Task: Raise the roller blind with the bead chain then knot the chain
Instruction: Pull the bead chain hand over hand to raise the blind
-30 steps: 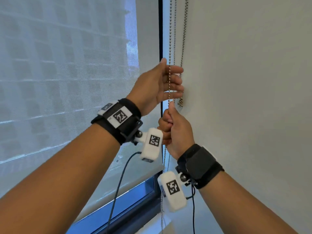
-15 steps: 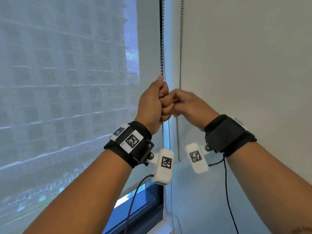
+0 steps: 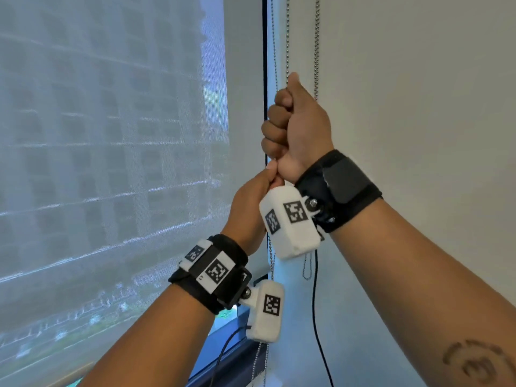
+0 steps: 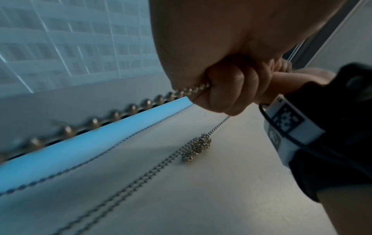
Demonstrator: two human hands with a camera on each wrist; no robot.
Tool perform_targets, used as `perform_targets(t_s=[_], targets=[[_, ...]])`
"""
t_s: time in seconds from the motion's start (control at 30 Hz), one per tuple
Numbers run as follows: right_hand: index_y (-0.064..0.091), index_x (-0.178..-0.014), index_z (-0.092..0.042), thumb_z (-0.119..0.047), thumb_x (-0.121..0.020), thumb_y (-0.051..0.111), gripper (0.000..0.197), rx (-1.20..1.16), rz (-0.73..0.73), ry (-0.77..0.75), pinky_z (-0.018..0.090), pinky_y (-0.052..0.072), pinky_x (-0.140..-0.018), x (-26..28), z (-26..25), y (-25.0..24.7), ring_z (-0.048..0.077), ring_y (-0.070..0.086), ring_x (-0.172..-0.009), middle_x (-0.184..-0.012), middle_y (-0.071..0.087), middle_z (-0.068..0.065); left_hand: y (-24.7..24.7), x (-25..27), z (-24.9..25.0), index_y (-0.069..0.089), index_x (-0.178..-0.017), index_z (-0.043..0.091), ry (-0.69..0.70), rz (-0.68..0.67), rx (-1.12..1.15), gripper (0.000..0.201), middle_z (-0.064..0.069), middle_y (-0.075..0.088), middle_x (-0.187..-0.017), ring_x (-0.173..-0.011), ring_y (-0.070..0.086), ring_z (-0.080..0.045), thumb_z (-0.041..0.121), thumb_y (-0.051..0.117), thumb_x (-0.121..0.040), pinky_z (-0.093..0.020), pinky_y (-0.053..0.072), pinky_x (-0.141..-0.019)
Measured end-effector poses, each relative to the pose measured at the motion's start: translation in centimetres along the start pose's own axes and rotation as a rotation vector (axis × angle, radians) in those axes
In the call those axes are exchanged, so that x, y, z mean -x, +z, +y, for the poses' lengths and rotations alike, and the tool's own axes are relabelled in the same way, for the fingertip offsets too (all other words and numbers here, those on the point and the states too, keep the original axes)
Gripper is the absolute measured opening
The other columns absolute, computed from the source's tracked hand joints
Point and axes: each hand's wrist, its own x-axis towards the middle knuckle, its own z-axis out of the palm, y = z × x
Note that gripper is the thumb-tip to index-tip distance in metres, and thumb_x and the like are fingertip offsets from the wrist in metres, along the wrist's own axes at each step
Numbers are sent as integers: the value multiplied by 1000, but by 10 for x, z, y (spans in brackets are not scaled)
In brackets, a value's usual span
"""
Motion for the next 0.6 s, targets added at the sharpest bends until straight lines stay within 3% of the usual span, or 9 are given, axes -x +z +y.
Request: perform_targets(t_s=[0.07, 0.17, 0.3, 0.4, 0.5, 0.6], targets=[[35, -62, -25, -49, -102, 43, 47, -24, 24, 8, 22, 10, -40, 7, 9, -5, 11, 10, -46, -55, 18, -7, -8, 5, -5, 66, -93, 17, -56, -41, 4, 32, -15, 58, -92, -86, 52, -24, 45, 51, -95, -42, 42, -82], [35, -63, -25, -49, -103, 42, 47, -49, 25, 17, 20, 10, -38, 15, 21, -15, 10, 10, -44, -54, 17, -7, -21, -1, -4, 60, -96, 4, -75, -102, 33, 45, -15, 58, -84, -71, 55, -21, 39, 34, -104, -38, 41, -73], [37, -65, -23, -47, -104, 40, 46, -78, -10, 22, 21, 8, -40, 25, 38, -28, 11, 8, -42, -49, 18, -7, -32, -19, 18, 59, -118, -8, 9, -163, -3, 59, -19, 66, -102, -91, 63, -27, 40, 26, -105, -42, 51, -85], [45, -75, -16, -47, -105, 36, 44, -78, -42, 18, 20, 7, -40, 31, 45, -34, 12, 6, -43, -46, 18, -8, -27, -29, 43, 62, -119, -3, 48, -244, -40, 58, -12, 71, -100, -90, 65, -22, 38, 23, -107, -37, 51, -84], [34, -65, -24, -49, -104, 37, 46, -94, -57, 44, 18, 7, -40, 37, 51, -37, 11, 6, -43, -47, 18, -9, -17, -38, 64, 62, -122, 0, 33, -305, -112, 59, -12, 69, -94, -83, 64, -22, 44, 26, -106, -35, 50, -82], [34, -64, -26, -50, -103, 38, 46, -92, -69, 95, 17, 5, -40, 41, 55, -39, 10, 5, -44, -49, 16, -9, -4, -45, 84, 64, -114, 3, 30, -365, -113, 57, -15, 67, -99, -94, 68, -29, 47, 29, -105, -39, 53, -84]])
